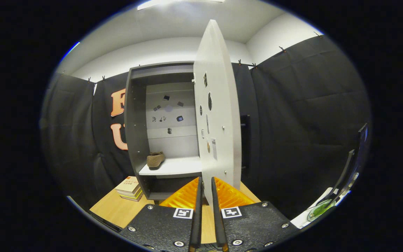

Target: Open the shoe cabinet door, grab the shoes and put them into the shoe cabinet, then close the shoe cabinet door.

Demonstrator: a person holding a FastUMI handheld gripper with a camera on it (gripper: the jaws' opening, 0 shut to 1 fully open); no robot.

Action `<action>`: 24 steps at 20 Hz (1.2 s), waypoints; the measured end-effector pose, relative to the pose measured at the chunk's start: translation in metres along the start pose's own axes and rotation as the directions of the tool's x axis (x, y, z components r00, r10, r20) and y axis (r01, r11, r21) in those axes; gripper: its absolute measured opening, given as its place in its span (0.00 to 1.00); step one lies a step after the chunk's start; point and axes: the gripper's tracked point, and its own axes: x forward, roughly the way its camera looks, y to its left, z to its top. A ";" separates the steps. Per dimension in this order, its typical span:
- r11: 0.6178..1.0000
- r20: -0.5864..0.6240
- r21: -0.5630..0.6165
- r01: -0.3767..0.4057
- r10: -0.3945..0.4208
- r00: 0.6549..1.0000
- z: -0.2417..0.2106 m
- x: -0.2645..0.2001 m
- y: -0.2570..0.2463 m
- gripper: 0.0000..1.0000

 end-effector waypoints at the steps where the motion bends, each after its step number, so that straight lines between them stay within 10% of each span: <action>1: 1.000 -0.010 0.004 -0.015 0.015 1.000 -0.007 0.001 0.007 0.18; 13: 0.990 -0.188 -0.019 -0.140 0.134 0.973 -0.107 0.071 0.090 0.63; 24: 0.992 -0.267 0.097 -0.084 0.107 0.958 -0.217 0.125 0.122 0.72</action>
